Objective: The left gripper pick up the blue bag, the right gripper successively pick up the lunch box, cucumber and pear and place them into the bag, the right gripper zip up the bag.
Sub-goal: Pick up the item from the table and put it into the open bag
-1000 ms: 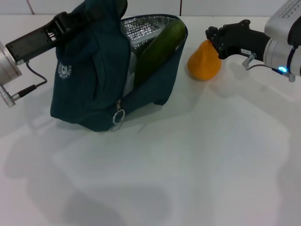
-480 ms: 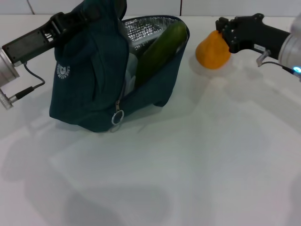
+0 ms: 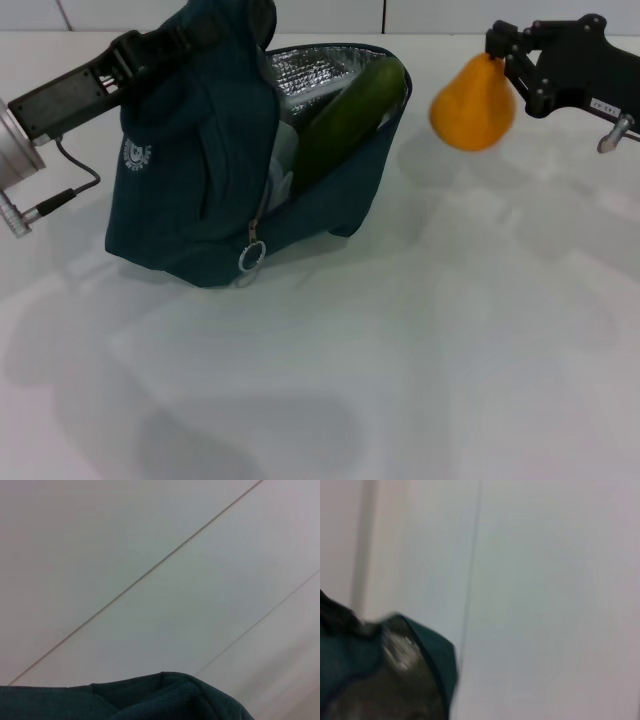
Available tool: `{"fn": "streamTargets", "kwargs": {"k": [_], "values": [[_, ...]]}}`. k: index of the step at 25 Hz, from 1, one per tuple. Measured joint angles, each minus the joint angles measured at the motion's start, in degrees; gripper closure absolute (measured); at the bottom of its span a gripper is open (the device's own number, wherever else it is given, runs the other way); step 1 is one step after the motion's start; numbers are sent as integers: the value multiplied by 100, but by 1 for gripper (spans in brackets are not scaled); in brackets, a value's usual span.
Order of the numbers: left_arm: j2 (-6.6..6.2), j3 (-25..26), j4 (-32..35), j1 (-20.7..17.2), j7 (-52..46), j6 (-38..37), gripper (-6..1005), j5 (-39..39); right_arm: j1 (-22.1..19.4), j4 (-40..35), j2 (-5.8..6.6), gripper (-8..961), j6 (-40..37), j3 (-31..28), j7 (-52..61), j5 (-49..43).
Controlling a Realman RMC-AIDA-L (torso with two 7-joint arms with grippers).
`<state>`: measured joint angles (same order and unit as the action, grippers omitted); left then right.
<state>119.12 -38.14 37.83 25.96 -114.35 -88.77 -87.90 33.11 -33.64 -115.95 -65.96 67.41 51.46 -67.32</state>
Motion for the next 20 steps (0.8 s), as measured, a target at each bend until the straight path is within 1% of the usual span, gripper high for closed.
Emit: {"fn": "streamTargets", "kwargs": {"k": [1,7,11,15,20], "values": [[0,-5,4,0,0,-4,951,-7,-4,-42,5,892,-237,7,2,45],[5,-21,0,17,19,-116,951,-65,90,-245,-14,883,-744,72,4,101],[17,-78,-5,28,25,-141,951,-75,335,-293,-14,877,-684,382,-12,380],[29,-284,-7,65,30,-142,951,-52,616,-241,-17,871,-536,598,-58,446],[48,-578,-29,164,17,-141,951,89,723,-244,-20,863,-471,863,-68,511]]}}
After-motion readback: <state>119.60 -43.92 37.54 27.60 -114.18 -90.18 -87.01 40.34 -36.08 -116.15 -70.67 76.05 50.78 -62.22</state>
